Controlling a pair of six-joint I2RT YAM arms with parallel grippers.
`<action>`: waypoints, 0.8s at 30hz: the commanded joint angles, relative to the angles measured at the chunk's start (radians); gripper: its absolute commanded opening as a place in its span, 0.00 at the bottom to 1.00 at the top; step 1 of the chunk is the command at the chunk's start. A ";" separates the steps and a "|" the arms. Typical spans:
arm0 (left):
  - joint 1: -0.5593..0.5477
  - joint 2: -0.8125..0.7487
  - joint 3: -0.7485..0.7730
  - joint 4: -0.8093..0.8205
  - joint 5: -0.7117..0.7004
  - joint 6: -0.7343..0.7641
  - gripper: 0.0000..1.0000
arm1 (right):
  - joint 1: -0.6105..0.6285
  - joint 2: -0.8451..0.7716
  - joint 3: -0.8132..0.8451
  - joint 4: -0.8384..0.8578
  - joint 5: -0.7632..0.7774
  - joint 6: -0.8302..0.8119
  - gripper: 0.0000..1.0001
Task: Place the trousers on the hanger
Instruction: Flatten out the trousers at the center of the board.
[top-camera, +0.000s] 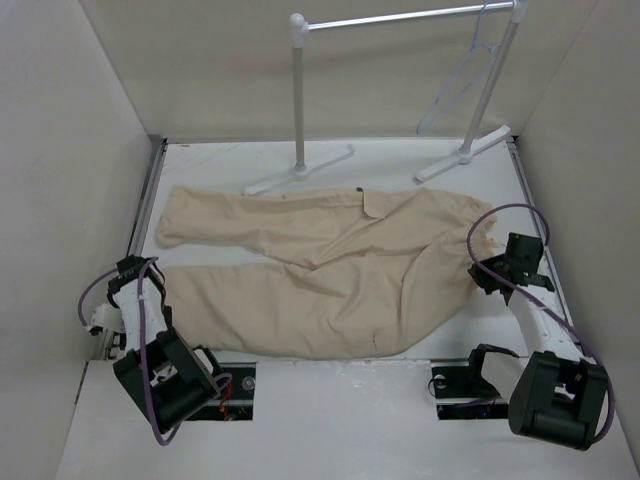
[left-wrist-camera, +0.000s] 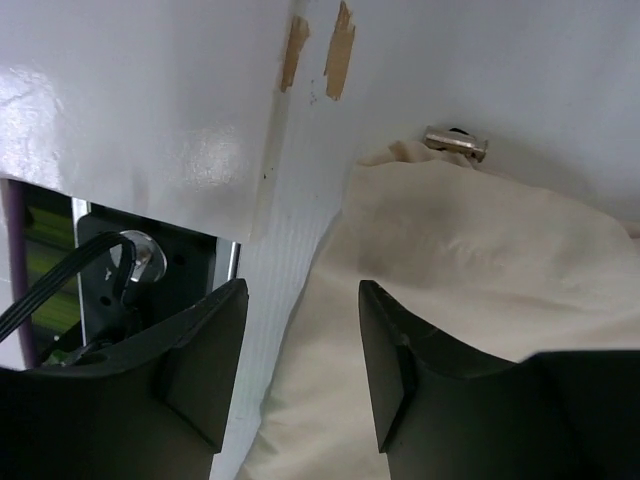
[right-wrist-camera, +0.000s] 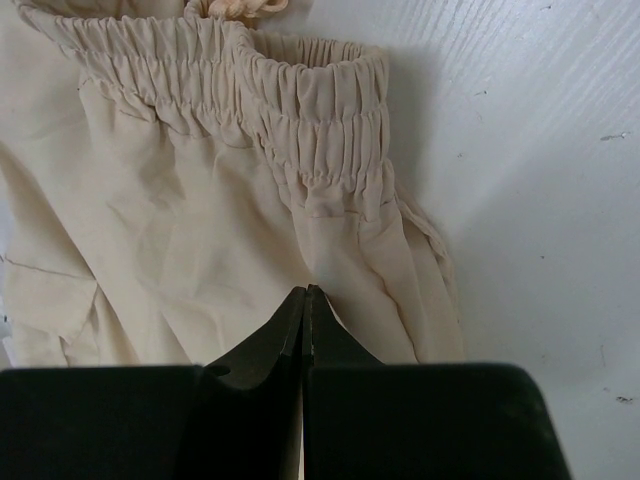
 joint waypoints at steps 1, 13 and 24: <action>-0.006 0.038 -0.040 0.063 0.027 -0.024 0.46 | -0.021 -0.006 0.024 0.038 -0.006 0.003 0.03; -0.032 0.104 -0.130 0.370 0.114 -0.004 0.26 | -0.135 -0.017 0.025 0.036 -0.016 0.001 0.04; -0.134 -0.070 0.197 0.286 0.087 0.085 0.00 | -0.157 -0.207 0.183 -0.184 0.046 -0.034 0.03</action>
